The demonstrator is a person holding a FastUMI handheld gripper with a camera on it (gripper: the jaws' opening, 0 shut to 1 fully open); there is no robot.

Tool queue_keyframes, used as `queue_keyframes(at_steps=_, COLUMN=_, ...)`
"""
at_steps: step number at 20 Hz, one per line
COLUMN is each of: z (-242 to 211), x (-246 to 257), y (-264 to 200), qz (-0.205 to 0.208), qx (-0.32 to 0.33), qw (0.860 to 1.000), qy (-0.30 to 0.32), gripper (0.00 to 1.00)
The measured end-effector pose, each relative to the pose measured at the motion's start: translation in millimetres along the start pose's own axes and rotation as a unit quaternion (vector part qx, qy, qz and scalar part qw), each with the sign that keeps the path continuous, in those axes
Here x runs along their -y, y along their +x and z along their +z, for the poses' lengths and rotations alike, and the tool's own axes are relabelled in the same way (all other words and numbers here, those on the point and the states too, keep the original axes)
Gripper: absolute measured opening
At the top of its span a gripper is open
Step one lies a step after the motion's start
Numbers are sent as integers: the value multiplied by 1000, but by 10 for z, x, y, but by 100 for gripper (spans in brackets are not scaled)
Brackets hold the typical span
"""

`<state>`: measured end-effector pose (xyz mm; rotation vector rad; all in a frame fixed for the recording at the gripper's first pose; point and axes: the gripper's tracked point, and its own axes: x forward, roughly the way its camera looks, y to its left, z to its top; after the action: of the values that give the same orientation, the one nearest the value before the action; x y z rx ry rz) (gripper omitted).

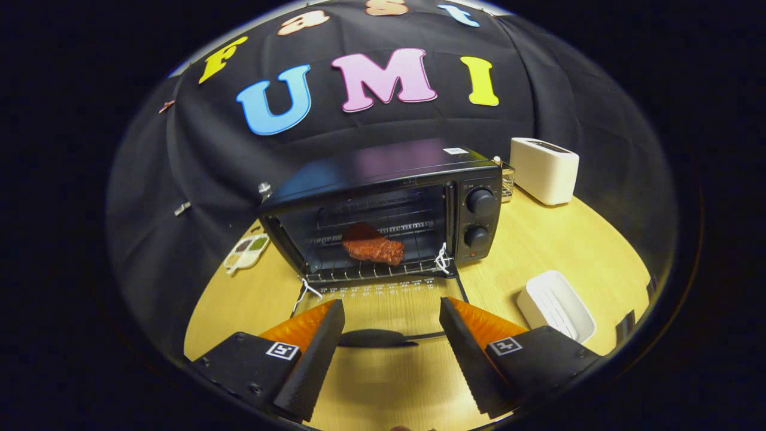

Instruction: Open the toaster oven, put the food inside, and close the toaster oven door.

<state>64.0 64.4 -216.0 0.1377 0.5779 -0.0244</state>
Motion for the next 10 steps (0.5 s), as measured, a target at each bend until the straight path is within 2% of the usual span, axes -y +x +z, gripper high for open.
queue_keyframes(at_steps=2, z=-101, x=-3, y=-83, qz=-11, qx=-11, qw=999, qy=-36, gripper=98)
queue_keyframes(at_steps=4, z=-275, x=-85, y=-120, qz=-3, qx=-36, qw=998, qy=-53, gripper=98)
queue_keyframes(at_steps=10, z=-779, x=-180, y=21, qz=-6, qx=-93, qw=994, qy=-54, gripper=98)
